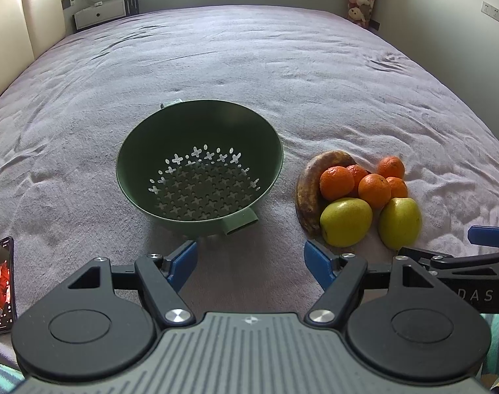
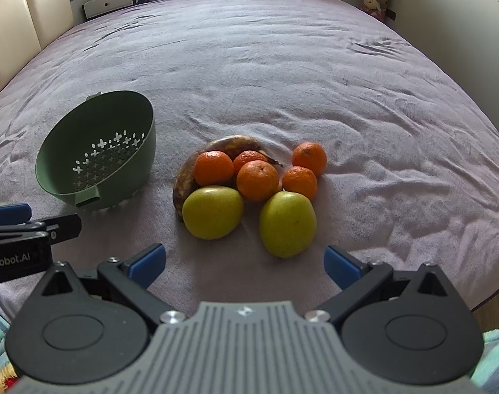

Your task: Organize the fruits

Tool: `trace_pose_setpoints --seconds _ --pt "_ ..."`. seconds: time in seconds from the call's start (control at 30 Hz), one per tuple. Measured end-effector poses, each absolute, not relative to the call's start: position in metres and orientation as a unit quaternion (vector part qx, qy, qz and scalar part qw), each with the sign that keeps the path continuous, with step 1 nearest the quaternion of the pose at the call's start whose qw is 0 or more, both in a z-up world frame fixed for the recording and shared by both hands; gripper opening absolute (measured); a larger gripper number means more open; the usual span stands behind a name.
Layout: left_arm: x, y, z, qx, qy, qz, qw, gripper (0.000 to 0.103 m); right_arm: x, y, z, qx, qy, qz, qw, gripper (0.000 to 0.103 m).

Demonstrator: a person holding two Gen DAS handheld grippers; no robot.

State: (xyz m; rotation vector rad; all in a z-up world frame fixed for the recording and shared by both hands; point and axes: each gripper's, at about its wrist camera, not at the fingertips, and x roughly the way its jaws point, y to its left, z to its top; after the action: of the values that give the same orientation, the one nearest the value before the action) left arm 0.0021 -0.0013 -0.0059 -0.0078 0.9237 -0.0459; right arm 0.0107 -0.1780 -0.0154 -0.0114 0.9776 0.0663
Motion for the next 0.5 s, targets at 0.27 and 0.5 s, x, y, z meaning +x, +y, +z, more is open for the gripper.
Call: trace_pose_setpoints --seconds 0.27,0.5 --pt "0.0021 -0.0021 -0.0066 0.001 0.449 -0.024 0.893 0.087 0.0110 -0.1775 -0.0153 -0.006 0.470 0.031 0.882 0.099" --pt "0.0020 -0.0019 -0.0067 0.001 0.450 -0.024 0.893 0.087 0.0107 -0.1779 -0.0163 -0.005 0.471 0.031 0.882 0.099"
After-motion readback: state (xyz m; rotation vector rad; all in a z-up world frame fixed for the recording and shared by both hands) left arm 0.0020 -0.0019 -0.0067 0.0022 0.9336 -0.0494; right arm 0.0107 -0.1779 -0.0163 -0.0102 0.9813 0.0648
